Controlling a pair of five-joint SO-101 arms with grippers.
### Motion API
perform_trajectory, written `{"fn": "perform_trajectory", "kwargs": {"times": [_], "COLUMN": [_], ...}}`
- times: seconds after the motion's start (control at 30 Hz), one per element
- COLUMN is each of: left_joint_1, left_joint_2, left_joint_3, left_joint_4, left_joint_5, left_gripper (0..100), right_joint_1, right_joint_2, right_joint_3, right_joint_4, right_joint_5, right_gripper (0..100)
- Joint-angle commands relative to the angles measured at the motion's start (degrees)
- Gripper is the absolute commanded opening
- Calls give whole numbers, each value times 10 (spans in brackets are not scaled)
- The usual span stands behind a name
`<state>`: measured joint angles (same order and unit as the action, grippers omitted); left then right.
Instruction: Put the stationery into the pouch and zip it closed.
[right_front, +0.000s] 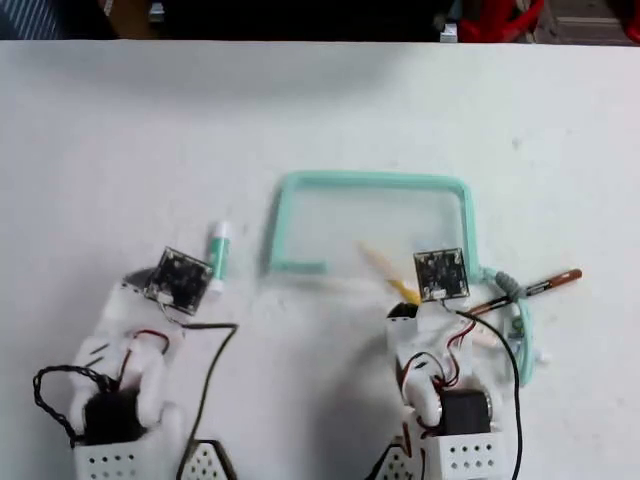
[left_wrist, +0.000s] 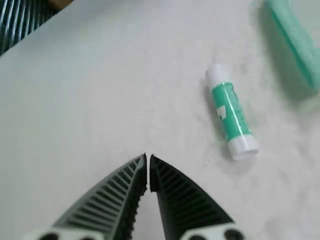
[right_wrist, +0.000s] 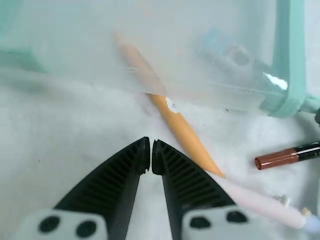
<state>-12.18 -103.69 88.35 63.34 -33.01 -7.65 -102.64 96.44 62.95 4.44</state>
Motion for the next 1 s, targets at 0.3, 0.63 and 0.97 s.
{"fn": "perform_trajectory", "kwargs": {"times": [0.3,0.63,0.97], "left_joint_1": [194,145,145], "left_joint_2": [-6,-6,-6], "left_joint_3": [-91,87,86], "left_joint_4": [-171,-308,-279], "left_joint_5": [50,133,135], "left_gripper": [33,33,33], "right_joint_1": [2,-18,-29], "right_joint_2": [-1,-4,-4], "right_joint_3": [4,4,4], "right_joint_4": [-7,50,-12], "right_joint_5": [3,4,4], "right_gripper": [21,21,22]}}
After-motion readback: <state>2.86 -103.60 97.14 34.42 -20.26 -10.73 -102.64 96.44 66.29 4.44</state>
